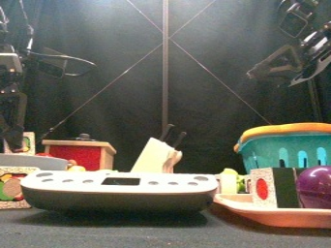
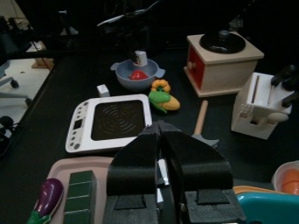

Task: Place sushi piece in bowl

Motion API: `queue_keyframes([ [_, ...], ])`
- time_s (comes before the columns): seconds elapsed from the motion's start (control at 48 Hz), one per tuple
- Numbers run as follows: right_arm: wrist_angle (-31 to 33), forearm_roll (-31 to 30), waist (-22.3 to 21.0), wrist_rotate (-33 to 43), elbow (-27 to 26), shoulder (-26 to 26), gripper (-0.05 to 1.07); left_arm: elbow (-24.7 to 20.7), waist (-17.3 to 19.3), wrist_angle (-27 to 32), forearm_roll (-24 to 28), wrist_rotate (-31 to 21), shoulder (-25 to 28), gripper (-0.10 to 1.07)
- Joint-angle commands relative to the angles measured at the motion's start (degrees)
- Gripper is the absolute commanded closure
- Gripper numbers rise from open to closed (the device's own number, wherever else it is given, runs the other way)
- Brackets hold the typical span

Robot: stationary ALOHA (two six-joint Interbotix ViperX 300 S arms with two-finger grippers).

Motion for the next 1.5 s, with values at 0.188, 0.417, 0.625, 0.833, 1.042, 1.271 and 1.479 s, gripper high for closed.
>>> queue_keyframes([
  [0.188,-0.26,0.09,-0.18,0.00,-0.62,0.18,1.02,0.18,2.11,-0.97,0.35,0.00,1.05,0.46],
  [0.417,-0.26,0.09,-0.18,0.00,-0.35,0.18,1.02,0.35,2.29,-0.97,0.35,0.00,0.97,0.32],
  [0.625,-0.26,0.09,-0.18,0.00,-0.35,0.18,1.02,0.18,2.29,-0.97,0.35,0.09,1.05,0.28],
  [0.833,-0.26,0.00,-0.18,0.00,-0.35,0.18,1.02,0.18,2.29,-1.23,0.35,0.09,0.97,0.26],
  [1.042,-0.26,0.00,-0.18,0.00,-0.35,0.18,1.02,0.09,2.29,-1.23,0.79,0.00,1.05,0.19],
  [1.271,-0.26,0.00,-0.18,0.00,-0.35,0.18,1.02,0.00,2.37,-1.23,0.88,0.00,1.05,0.19],
  [1.479,-0.26,0.00,-0.18,0.00,-0.35,0.18,1.02,-0.18,2.37,-1.23,0.97,0.09,1.05,0.19],
])
